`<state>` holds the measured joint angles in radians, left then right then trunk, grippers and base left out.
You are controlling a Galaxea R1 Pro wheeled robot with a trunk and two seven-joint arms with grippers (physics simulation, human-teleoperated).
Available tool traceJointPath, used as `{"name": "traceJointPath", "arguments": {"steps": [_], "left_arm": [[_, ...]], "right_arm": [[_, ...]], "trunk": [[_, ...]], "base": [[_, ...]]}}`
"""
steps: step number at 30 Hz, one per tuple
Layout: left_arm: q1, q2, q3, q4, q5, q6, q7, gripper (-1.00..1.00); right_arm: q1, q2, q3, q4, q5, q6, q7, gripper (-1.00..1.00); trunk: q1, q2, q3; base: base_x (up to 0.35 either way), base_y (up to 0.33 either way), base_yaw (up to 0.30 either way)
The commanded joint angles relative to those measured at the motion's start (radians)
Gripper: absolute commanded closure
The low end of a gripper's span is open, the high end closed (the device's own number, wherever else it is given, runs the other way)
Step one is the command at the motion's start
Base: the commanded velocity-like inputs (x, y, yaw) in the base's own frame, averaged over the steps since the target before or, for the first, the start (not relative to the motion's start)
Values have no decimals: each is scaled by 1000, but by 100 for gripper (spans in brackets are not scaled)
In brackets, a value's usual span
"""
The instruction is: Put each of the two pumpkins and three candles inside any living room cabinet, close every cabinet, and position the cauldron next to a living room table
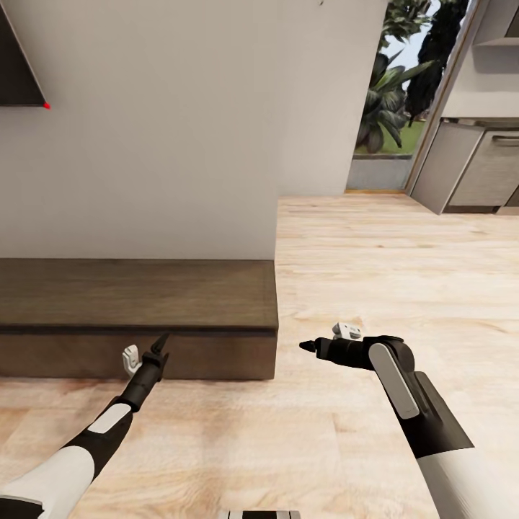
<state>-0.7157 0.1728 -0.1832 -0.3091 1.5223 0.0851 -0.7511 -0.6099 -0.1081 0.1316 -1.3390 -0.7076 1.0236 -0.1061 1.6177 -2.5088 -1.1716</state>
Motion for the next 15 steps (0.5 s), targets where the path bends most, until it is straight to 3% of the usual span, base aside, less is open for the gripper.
{"name": "traceJointPath", "arguments": {"steps": [1,10,15], "left_arm": [[-1,1,-4,1,10,9,-4,-100],[-1,1,5,1,10,8,10,-100],[-1,1,33,2,9,7,15,-100]], "right_arm": [[-1,-1,2,-1,-10,2,-10,-100],[-1,-1,2,-1,-10,2,-10,-100],[-1,-1,2,-1,-10,1,-10,-100]], "trunk": [[0,0,-1],[0,0,-1],[0,0,-1]], "base": [[32,0,0],[9,0,0],[22,-4,0]]}}
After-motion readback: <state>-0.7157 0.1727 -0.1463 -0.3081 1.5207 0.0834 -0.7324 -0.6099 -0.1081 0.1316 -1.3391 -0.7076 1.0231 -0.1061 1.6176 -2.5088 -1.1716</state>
